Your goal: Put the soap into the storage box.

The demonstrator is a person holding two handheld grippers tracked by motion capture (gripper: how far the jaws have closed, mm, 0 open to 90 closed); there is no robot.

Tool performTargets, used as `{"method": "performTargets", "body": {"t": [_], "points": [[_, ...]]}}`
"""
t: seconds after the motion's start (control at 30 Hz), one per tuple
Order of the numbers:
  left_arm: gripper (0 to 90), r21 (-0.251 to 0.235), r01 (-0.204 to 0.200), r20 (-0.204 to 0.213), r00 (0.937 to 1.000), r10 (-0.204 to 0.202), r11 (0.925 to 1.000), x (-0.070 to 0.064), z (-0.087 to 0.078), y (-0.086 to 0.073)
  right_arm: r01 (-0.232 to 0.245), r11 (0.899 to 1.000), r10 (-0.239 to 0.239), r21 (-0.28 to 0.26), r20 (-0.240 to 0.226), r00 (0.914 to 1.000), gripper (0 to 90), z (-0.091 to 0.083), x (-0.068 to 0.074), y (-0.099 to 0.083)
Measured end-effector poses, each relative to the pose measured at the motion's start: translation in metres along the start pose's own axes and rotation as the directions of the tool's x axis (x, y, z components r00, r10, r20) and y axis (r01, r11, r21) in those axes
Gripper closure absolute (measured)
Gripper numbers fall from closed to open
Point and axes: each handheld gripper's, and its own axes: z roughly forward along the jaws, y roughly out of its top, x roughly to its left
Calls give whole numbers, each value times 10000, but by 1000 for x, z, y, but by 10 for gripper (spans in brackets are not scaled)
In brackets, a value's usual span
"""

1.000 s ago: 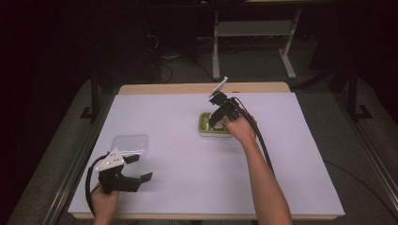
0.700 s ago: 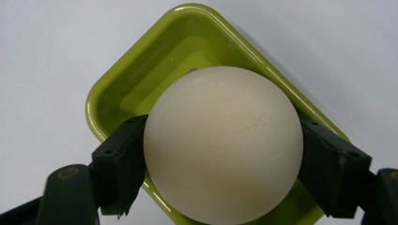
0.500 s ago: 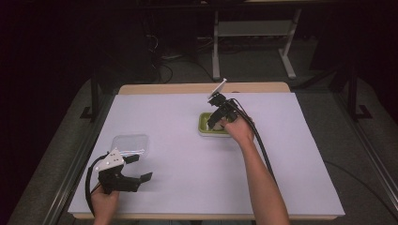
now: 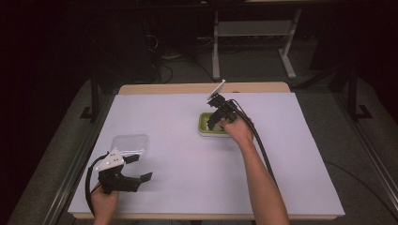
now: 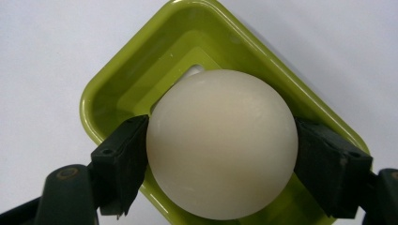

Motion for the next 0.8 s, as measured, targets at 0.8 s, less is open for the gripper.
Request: {"method": "performTargets", "body": {"t": [0.8], "points": [[129, 51, -42, -28, 10000, 42, 10000, 0, 1, 0, -108, 9940, 46, -1087, -573, 9983, 243, -41, 3, -10]]}}
